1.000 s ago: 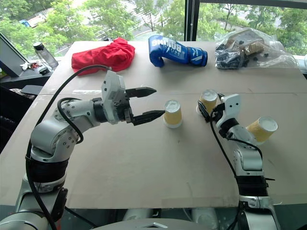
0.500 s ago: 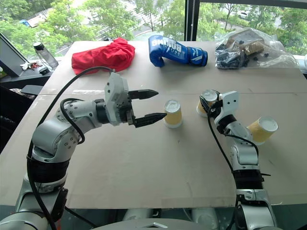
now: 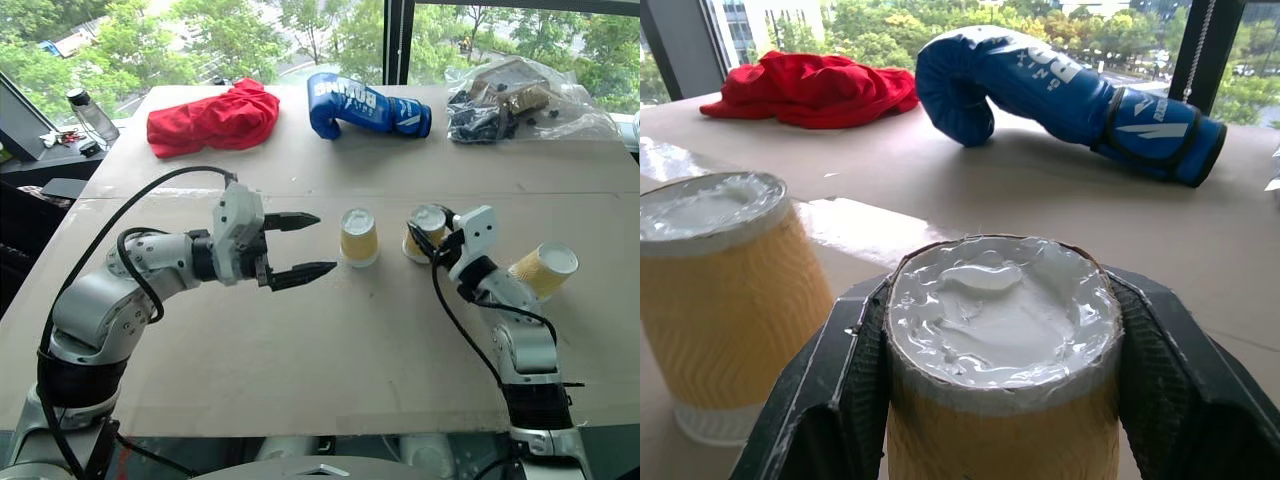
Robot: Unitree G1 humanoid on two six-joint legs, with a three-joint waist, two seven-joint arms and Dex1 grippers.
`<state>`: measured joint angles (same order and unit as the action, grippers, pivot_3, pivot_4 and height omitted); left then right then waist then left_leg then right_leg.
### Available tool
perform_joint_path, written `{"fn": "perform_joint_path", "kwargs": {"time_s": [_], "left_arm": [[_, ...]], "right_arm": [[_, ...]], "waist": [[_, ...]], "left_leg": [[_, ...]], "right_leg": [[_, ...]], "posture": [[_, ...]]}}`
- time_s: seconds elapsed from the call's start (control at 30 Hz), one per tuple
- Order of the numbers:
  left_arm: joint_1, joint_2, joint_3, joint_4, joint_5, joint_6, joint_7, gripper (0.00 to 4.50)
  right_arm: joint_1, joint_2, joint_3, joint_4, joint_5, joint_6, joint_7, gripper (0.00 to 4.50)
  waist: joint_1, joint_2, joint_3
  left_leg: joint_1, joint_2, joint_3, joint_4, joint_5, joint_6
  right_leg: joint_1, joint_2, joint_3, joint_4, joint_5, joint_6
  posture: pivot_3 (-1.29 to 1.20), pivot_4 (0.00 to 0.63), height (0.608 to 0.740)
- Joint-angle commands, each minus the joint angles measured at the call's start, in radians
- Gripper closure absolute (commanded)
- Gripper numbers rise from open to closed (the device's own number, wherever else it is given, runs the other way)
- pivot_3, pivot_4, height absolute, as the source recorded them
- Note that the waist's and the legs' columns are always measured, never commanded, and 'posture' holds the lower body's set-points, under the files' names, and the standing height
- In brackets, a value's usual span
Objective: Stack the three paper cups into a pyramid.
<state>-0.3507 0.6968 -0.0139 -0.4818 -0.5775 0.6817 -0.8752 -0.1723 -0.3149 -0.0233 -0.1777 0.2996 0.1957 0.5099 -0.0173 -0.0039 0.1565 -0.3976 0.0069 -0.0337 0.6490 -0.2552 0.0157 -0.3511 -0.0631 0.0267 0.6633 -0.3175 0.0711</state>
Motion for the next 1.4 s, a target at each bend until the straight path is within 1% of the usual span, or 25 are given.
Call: {"fn": "perform_joint_path", "kwargs": {"time_s": [0.03,0.3,0.53,0.6,0.67,0.7,0.9,1.07,1.2,1.3,1.4], "left_arm": [[0.011,0.014,0.042,-0.060,-0.025,-0.013,0.004,0.00],[0.025,0.020,0.050,-0.063,-0.025,-0.015,0.019,0.00],[0.025,0.020,0.048,-0.062,-0.025,-0.021,0.027,0.00],[0.026,0.020,0.047,-0.062,-0.023,-0.024,0.028,0.00],[0.026,0.018,0.048,-0.062,-0.024,-0.026,0.031,0.00],[0.028,0.017,0.048,-0.063,-0.024,-0.027,0.033,0.00],[0.032,0.015,0.048,-0.070,-0.029,-0.027,0.042,0.00],[0.015,0.005,0.042,-0.074,-0.042,-0.022,0.046,0.00],[-0.031,-0.011,0.025,-0.055,-0.054,-0.021,0.034,0.00],[-0.076,-0.042,-0.002,-0.031,-0.065,-0.023,0.023,0.00],[-0.129,-0.077,-0.038,-0.005,-0.060,-0.027,0.010,0.00]], "right_arm": [[0.010,-0.012,0.031,-0.051,0.011,0.024,0.033,2.27],[-0.029,0.023,0.073,-0.014,-0.025,0.008,0.019,2.27],[-0.057,0.040,0.084,0.025,-0.041,0.000,0.013,2.27],[-0.054,0.038,0.085,0.024,-0.036,0.006,0.022,1.26],[-0.053,0.038,0.081,0.020,-0.031,0.010,0.025,0.49],[-0.053,0.038,0.078,0.019,-0.030,0.009,0.025,0.02],[-0.044,0.026,0.046,-0.009,-0.028,-0.009,0.019,0.02],[0.015,-0.014,0.002,-0.082,0.009,-0.005,0.043,0.02],[0.123,-0.082,-0.064,-0.193,0.076,0.001,0.097,0.02],[0.168,-0.104,-0.108,-0.247,0.082,-0.024,0.086,0.02],[0.188,-0.106,-0.158,-0.291,0.068,-0.042,0.042,0.02]], "waist": [[0.001,0.000,0.000],[0.000,0.000,0.000],[0.000,0.000,0.000],[0.000,0.000,0.000],[0.000,0.000,0.000],[0.001,0.000,0.000],[0.001,0.000,0.000],[0.005,0.000,0.000],[0.007,0.000,0.001],[0.005,0.000,0.001],[0.002,0.000,0.001]], "left_leg": [[0.000,0.000,0.000,0.000,0.000,0.000],[0.000,0.000,0.000,0.000,0.000,0.000],[0.000,0.000,0.000,0.000,0.000,0.000],[0.000,0.000,0.000,0.000,0.000,0.000],[0.000,0.000,0.000,0.000,0.000,0.000],[0.000,0.000,0.000,0.000,0.000,0.000],[0.000,0.000,0.000,0.000,0.000,0.000],[0.000,0.000,0.000,0.000,0.000,0.000],[0.000,0.000,-0.001,0.000,0.000,0.000],[-0.001,0.000,0.000,0.000,0.000,0.000],[0.000,-0.001,0.000,0.001,0.000,0.000]], "right_leg": [[0.000,0.000,0.000,0.000,0.000,0.000],[0.000,0.000,0.000,0.000,0.000,0.000],[0.000,0.000,0.000,0.000,0.000,0.000],[0.000,0.000,0.000,0.000,0.000,0.000],[0.000,0.000,0.000,0.000,0.000,0.000],[0.000,0.000,0.000,0.000,0.000,0.000],[0.000,0.000,0.000,0.000,0.000,0.000],[0.000,0.000,0.000,0.000,0.000,0.000],[0.000,0.000,-0.001,0.000,0.000,0.000],[0.000,0.000,-0.001,0.000,0.000,0.000],[0.000,0.000,0.000,0.000,0.000,0.000]], "posture": [[0.00,0.150,0.740],[0.00,0.150,0.740],[0.00,0.150,0.740],[0.00,0.150,0.740],[0.00,0.150,0.740],[0.00,0.150,0.740],[0.00,0.150,0.740],[0.00,0.150,0.740],[0.00,0.150,0.740],[0.00,0.150,0.740],[0.00,0.150,0.740]]}}
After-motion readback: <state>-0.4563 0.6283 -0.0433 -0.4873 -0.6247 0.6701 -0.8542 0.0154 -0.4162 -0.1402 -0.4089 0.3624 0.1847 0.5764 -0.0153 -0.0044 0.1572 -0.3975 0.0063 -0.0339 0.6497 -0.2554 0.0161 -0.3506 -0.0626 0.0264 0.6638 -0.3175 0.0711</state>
